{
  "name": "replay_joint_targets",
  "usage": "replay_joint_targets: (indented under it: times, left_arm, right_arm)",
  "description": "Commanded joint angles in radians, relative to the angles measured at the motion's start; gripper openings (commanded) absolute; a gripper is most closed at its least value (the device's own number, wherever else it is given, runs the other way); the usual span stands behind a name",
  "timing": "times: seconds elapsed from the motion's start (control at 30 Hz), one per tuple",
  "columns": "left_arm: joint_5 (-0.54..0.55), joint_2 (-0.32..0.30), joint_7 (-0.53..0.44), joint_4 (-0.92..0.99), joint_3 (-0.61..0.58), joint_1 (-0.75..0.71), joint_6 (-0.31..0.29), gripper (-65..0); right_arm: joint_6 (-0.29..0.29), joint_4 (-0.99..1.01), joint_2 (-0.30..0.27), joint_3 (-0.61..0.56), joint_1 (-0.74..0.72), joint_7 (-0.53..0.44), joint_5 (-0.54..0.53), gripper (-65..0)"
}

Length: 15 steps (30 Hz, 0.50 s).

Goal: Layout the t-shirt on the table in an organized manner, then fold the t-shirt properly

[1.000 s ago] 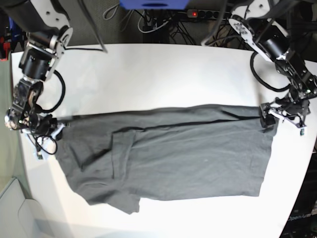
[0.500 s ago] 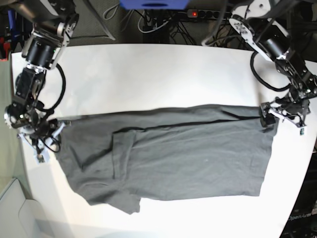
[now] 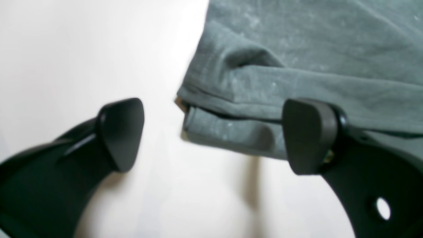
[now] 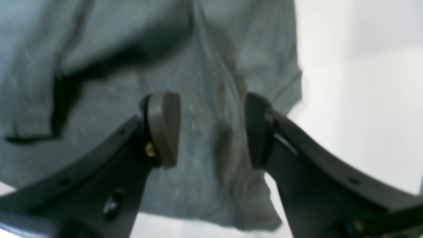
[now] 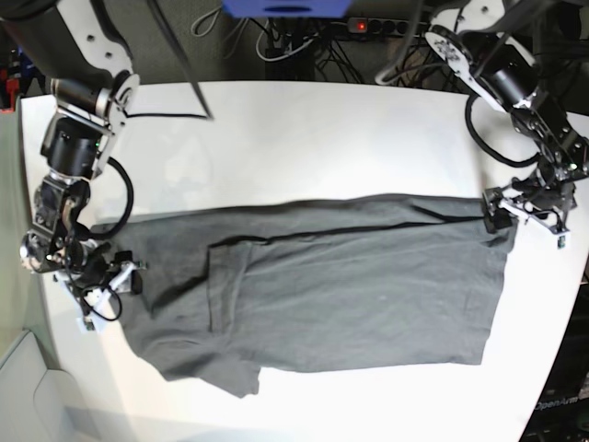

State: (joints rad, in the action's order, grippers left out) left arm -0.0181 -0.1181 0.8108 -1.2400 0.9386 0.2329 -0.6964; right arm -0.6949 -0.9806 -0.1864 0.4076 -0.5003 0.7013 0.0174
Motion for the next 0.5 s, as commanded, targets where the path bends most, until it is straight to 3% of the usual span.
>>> replay_joint_targets:
  times: [0.0, 0.13, 0.47]
  left_arm:
    - [0.017, -0.015, -0.017, -0.02, -0.002, 0.018, -0.002, 0.0]
    - [0.017, -0.015, -0.017, -0.02, -0.002, 0.018, -0.002, 0.0]
    - [0.017, -0.015, -0.02, -0.02, -0.002, 0.018, -0.002, 0.0]
  right_arm:
    - [-0.003, -0.001, -0.012, 0.001, -0.022, -0.024, -0.012, -34.7]
    - [-0.003, 0.05, -0.012, 0.001, -0.022, -0.071, -0.012, -40.4]
    - [-0.003, 0.09, -0.028, -0.002, -0.018, -0.079, -0.012, -57.0]
